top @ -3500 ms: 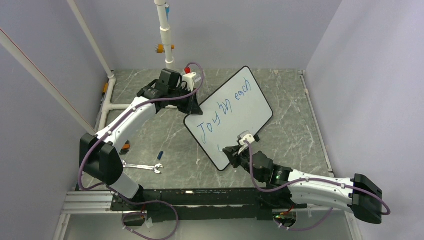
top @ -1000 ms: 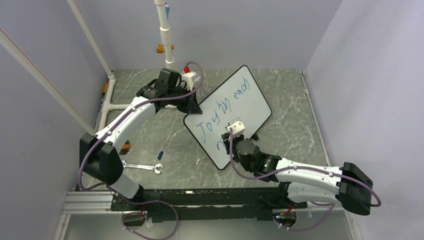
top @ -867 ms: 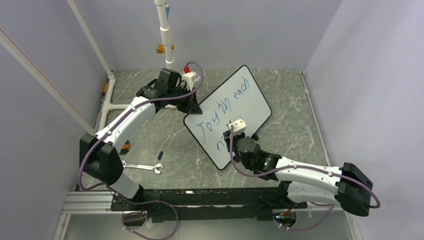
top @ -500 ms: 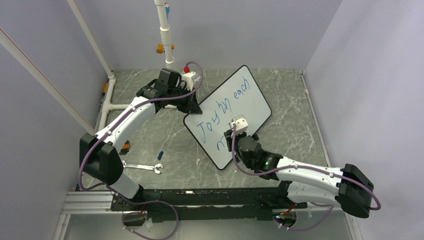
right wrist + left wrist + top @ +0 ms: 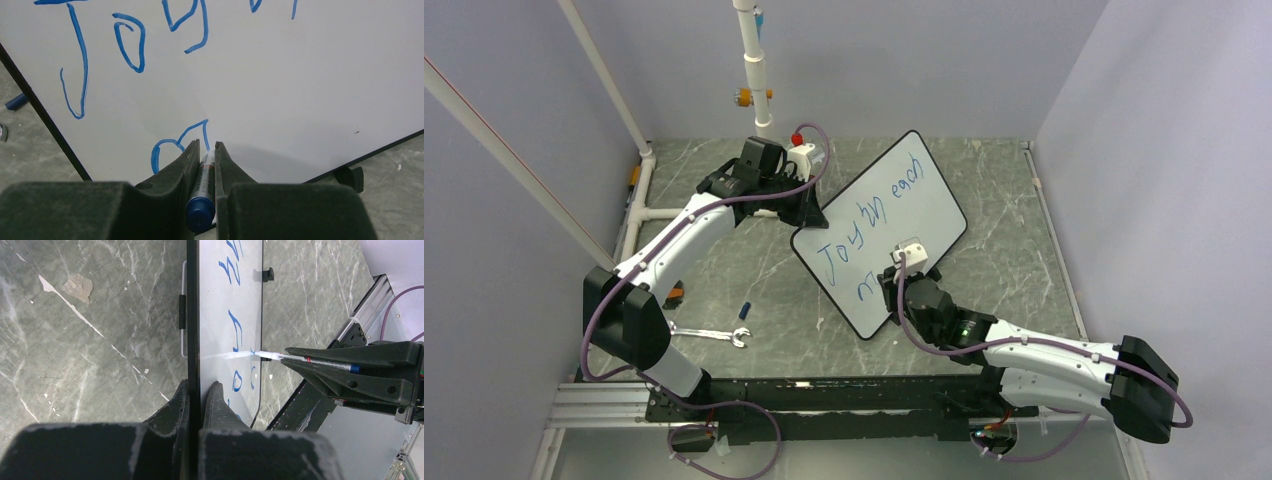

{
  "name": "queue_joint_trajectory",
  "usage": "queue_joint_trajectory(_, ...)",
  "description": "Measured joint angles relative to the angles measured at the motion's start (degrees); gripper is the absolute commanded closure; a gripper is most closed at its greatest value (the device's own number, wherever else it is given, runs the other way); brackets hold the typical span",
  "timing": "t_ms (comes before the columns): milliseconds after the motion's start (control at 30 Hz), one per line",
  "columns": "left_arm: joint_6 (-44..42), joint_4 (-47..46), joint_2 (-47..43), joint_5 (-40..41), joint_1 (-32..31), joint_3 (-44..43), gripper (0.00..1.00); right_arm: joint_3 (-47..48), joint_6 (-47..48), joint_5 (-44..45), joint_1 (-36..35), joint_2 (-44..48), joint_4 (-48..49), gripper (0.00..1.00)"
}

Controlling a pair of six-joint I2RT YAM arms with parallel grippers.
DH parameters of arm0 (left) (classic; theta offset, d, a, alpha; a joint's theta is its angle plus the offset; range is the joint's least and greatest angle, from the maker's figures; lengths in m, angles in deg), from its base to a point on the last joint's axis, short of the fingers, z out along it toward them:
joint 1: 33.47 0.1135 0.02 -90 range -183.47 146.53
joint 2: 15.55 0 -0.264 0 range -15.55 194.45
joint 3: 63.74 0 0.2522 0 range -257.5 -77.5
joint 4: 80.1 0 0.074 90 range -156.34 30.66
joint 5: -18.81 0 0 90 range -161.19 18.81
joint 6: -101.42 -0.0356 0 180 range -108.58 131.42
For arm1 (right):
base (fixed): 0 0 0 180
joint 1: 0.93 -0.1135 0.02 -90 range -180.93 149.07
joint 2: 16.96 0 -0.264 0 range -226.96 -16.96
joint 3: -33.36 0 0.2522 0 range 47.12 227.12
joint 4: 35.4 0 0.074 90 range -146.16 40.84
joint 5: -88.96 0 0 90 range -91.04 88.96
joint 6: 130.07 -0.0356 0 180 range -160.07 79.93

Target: Write a sentence on the whiteboard

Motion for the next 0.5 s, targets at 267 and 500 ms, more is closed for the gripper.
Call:
queue_joint_trajectory(267, 0.02, -0.02, 0.00, -0.02, 0.00, 0.00, 1.00, 0.04, 0.07, -0.24, -0.02, 0.74, -2.69, 1.00)
queue_joint_trajectory(500, 0.04, -0.02, 0.00, -0.07, 0.00, 0.00, 1.00, 0.04, 0.04, -0.11, -0.02, 2.03, -5.40, 1.00)
